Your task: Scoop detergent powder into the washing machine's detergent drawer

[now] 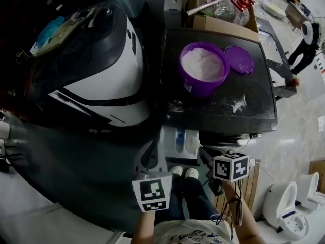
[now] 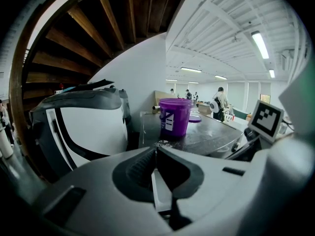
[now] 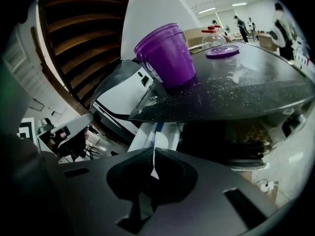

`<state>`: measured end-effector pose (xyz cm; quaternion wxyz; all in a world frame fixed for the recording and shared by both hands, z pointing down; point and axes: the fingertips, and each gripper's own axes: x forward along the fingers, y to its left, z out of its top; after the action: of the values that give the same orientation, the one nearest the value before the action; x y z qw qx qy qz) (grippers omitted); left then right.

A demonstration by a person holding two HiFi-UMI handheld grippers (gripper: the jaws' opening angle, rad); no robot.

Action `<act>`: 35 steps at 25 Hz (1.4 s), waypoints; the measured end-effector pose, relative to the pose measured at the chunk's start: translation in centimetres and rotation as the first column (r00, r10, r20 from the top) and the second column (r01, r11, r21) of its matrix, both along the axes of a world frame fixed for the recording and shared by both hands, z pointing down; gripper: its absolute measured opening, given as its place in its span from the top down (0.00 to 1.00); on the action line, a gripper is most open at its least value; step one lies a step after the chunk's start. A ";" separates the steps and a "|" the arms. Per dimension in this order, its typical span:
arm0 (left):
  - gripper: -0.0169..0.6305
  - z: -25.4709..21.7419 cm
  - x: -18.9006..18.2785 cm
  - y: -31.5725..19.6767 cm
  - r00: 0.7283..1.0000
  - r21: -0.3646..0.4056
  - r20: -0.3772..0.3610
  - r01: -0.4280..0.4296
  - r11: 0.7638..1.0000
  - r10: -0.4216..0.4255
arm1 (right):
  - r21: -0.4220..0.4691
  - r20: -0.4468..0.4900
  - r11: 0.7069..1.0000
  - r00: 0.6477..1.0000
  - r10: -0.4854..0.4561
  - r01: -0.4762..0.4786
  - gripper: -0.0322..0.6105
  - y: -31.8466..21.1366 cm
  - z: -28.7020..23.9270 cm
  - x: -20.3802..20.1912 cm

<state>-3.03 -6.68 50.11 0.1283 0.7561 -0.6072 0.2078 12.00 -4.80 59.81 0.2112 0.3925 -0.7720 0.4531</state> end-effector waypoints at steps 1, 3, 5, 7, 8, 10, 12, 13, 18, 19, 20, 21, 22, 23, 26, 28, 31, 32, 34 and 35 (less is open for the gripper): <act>0.95 0.1 0.0 0.0 1.000 -0.002 0.001 0.001 1.000 -0.001 | 0.009 -0.019 1.000 1.000 -0.012 0.012 0.92 0.0 0.0 -0.2; 0.95 0.1 -0.1 0.1 1.000 -0.004 0.001 0.003 1.000 -0.003 | 0.034 -0.068 0.999 0.997 -0.037 0.040 0.92 0.0 0.1 -0.3; 0.95 0.2 -0.1 0.1 1.000 -0.006 -0.002 0.005 1.000 -0.005 | 0.065 -0.126 0.995 0.990 -0.066 0.074 0.92 0.1 0.3 -0.5; 0.95 0.2 -0.1 0.2 1.000 -0.007 -0.004 0.007 1.000 -0.007 | 0.093 -0.186 0.989 0.978 -0.094 0.113 0.92 0.1 0.3 -0.7; 0.95 0.2 -0.1 0.2 1.000 -0.008 -0.004 0.007 1.000 -0.007 | 0.104 -0.218 0.986 0.970 -0.108 0.133 0.92 0.0 0.3 -0.8; 0.95 0.3 -0.2 0.3 1.000 -0.009 -0.005 0.009 1.000 -0.009 | 0.124 -0.291 0.976 0.947 -0.136 0.179 0.92 0.0 0.5 -0.9; 0.95 0.4 -0.3 0.4 1.000 -0.010 -0.006 0.012 1.000 -0.012 | 0.146 -0.364 0.963 0.918 -0.159 0.225 0.92 -0.1 0.7 -1.1; 0.95 0.4 -0.3 0.5 1.000 -0.011 -0.007 0.014 1.000 -0.014 | 0.158 -0.397 0.956 0.902 -0.167 0.247 0.92 -0.1 0.7 -1.2; 0.95 0.4 -0.5 0.7 1.000 -0.012 -0.012 0.022 1.000 -0.022 | 0.193 -0.534 0.915 0.820 -0.206 0.356 0.92 -0.2 0.9 -1.7; 0.95 0.4 -0.6 0.8 1.000 -0.012 -0.011 0.023 1.000 -0.023 | 0.195 -0.557 0.906 0.803 -0.212 0.375 0.92 -0.2 1.0 -1.7; 0.95 0.4 -0.7 0.8 1.000 -0.012 -0.010 0.023 1.000 -0.023 | 0.197 -0.578 0.898 0.786 -0.217 0.393 0.92 -0.1 1.0 -1.8; 0.95 0.4 -0.7 0.9 1.000 -0.013 -0.008 0.024 1.000 -0.024 | 0.199 -0.600 0.890 0.769 -0.221 0.411 0.92 -0.1 1.1 -1.9; 0.95 0.4 -0.8 0.9 1.000 -0.013 -0.007 0.025 1.000 -0.025 | 0.201 -0.622 0.880 0.750 -0.225 0.431 0.92 -0.1 1.2 -2.0; 0.95 0.4 -0.9 1.0 1.000 -0.014 -0.008 0.026 1.000 -0.026 | 0.203 -0.645 0.869 0.729 -0.228 0.451 0.92 -0.1 1.2 -2.2; 0.95 0.5 -1.2 1.1 0.999 -0.015 -0.009 0.033 0.999 -0.033 | 0.206 -0.713 0.832 0.661 -0.233 0.516 0.92 -0.1 1.4 -2.5; 0.95 0.5 -1.5 1.2 0.999 -0.016 -0.007 0.035 0.999 -0.035 | 0.206 -0.754 0.807 0.615 -0.230 0.554 0.92 -0.2 1.6 -2.6; 0.95 0.6 -1.8 1.3 0.999 -0.018 -0.004 0.038 0.999 -0.038 | 0.201 -0.811 0.770 0.543 -0.216 0.606 0.92 -0.3 1.9 -2.6; 0.95 0.7 -1.9 1.3 0.999 -0.019 -0.004 0.040 0.999 -0.040 | 0.198 -0.830 0.756 0.517 -0.210 0.624 0.92 -0.3 1.9 -2.6; 0.95 0.7 -1.9 1.4 0.999 -0.021 -0.004 0.042 0.999 -0.043 | 0.195 -0.865 0.725 0.464 -0.190 0.661 0.92 -0.3 1.9 -2.7; 0.95 0.8 -2.0 1.4 0.999 -0.022 -0.005 0.043 0.999 -0.043 | 0.196 -0.881 0.707 0.438 -0.177 0.680 0.92 -0.4 1.7 -2.7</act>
<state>-4.99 -5.27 50.89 0.1426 0.7419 -0.6208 0.2096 9.27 -5.15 61.54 0.5362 0.3743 -0.7519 -0.0842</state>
